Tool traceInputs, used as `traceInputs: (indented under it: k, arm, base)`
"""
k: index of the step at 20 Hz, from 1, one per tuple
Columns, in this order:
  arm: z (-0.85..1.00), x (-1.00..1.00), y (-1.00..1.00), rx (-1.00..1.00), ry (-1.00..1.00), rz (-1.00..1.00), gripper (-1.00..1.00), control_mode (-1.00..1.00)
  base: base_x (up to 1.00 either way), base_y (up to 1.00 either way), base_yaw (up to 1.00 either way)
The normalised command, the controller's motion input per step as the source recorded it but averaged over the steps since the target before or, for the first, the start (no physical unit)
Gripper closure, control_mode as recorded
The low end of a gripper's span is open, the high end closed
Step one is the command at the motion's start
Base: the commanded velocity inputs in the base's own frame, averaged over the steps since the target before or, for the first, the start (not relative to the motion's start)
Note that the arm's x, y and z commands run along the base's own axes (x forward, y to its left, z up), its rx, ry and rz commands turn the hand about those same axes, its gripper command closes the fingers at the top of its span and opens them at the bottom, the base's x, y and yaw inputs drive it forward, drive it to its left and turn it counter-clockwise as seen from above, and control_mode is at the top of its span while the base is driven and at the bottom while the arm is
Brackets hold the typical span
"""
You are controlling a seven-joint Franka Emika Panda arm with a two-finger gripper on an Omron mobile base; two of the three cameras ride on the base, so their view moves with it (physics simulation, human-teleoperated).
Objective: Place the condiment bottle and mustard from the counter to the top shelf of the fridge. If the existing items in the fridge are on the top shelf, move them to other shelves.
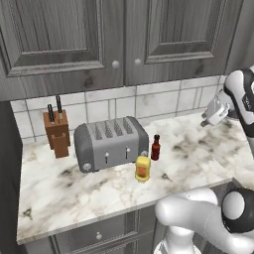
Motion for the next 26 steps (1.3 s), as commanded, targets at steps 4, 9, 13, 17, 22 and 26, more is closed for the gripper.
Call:
traceInputs:
  k: [4,9,13,17,22,26]
  arm:
    - [-0.57,0.56,0.03,0.3,0.0,0.36,-1.0,-1.0]
    - [-0.59,0.13,0.04,0.2,0.0,0.22,-1.0,-1.0]
    - [-0.55,0.0,0.03,0.11,0.0,0.14,-1.0,-1.0]
    - [-0.41,0.02,0.21,0.11,-0.01,0.07,-1.0,-1.0]
    - [-0.34,0.03,0.34,0.07,-0.05,0.01,-1.0,-1.0]
    - [-0.25,0.18,0.37,0.09,-0.02,0.0,-1.0,-1.0]
  base:
    - [0.0,0.0,0.0]
    - [0.0,0.0,0.0]
    - [0.0,0.0,0.0]
    - [0.0,0.0,0.0]
    - [0.0,0.0,0.0]
    - [0.0,0.0,0.0]
